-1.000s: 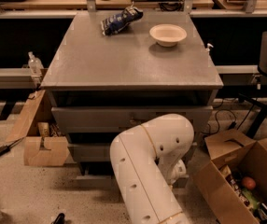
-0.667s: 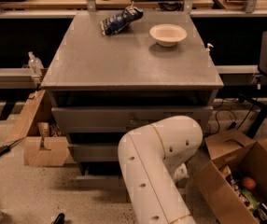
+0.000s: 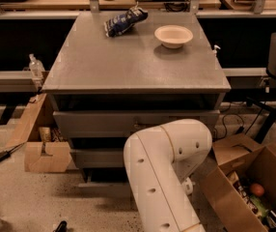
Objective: Open bottom drawer
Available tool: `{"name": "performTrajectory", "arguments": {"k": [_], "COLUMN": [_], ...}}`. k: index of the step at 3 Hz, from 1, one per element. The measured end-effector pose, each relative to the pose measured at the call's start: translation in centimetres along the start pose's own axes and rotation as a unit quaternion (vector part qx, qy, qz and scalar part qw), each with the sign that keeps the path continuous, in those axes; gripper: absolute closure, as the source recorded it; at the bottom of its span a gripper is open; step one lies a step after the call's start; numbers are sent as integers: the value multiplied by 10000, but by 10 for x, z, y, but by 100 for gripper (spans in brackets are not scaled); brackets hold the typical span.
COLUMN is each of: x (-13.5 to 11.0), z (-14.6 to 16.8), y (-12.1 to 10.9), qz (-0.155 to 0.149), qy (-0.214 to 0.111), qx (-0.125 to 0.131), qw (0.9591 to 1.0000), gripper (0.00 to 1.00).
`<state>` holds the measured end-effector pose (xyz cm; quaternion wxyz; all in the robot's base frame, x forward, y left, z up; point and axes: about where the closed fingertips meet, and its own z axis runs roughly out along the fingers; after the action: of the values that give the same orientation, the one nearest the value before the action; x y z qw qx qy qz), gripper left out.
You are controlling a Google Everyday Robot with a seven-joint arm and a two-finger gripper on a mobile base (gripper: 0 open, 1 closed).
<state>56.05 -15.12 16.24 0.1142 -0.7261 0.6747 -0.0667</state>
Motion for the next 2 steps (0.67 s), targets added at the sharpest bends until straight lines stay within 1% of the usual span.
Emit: {"name": "performTrajectory", "arguments": {"k": [1, 2], "x": [-3, -3], "z": [-2, -4], "y": [6, 5], "qz": [-16, -16], "qy": [-24, -24], "qx": [-47, -48], "qw": [10000, 10000], "gripper": [84, 100]}}
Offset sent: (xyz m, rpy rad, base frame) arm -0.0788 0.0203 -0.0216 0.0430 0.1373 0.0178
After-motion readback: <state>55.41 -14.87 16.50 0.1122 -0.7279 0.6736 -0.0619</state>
